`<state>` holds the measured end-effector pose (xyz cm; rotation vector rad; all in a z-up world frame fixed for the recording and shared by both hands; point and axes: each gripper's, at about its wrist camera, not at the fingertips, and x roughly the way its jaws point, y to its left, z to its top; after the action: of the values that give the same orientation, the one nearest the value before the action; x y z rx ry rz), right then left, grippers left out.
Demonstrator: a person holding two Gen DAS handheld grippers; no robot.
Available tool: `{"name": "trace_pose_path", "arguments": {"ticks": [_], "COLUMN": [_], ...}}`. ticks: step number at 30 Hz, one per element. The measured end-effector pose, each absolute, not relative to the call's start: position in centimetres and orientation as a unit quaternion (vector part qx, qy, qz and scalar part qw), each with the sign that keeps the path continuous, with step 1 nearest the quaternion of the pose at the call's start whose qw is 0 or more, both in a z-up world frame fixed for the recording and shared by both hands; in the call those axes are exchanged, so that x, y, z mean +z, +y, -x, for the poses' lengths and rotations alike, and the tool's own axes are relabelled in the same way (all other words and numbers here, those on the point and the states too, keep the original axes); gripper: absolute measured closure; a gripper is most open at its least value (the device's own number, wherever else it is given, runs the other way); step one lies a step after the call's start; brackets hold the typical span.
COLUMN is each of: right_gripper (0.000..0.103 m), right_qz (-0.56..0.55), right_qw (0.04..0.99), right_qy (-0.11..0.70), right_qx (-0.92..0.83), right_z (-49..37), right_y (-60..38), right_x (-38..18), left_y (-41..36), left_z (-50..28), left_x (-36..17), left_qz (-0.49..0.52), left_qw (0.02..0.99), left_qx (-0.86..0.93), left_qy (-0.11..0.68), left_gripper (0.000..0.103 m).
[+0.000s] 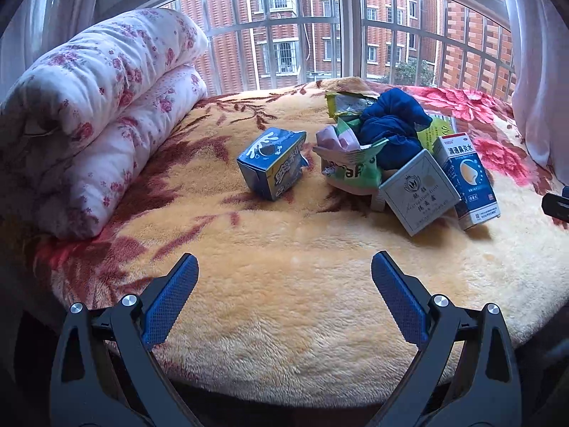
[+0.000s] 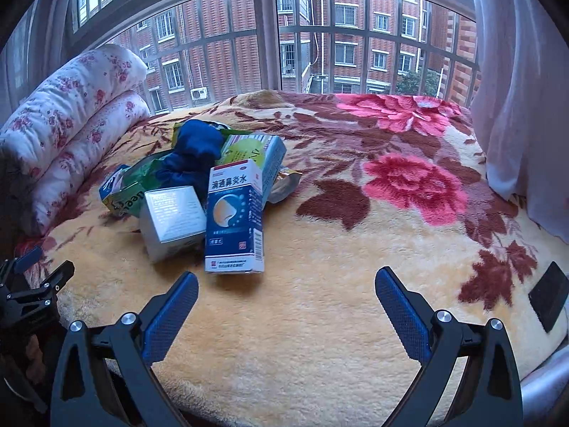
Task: Collect trash
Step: 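Move both tools toward the pile of trash on the bed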
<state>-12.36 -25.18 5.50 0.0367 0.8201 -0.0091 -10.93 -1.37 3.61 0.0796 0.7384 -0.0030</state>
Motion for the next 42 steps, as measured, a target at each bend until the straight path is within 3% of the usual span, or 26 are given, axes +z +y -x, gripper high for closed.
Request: {"name": "trace_pose_path", "arguments": {"ticks": [12,42], "right_gripper": [0.005,0.005], "right_qz": [-0.001,-0.015], "right_qw": [0.921,0.931], "right_qy": [0.389,0.361], "right_qx": [-0.008,-0.048], "right_z": [14.7,12.7], "right_y": [-21.3,-21.3], "right_x": [4.9,6.1], "left_y": [-0.5,0.1], "left_z": [13.3,9.9], "left_x": [3.2,3.7], "left_qz": [-0.02,-0.012], "left_qw": [0.928,0.923], "left_qx": [-0.011,-0.017], "left_qy": [0.371,0.384], "left_gripper": [0.008,0.008]}}
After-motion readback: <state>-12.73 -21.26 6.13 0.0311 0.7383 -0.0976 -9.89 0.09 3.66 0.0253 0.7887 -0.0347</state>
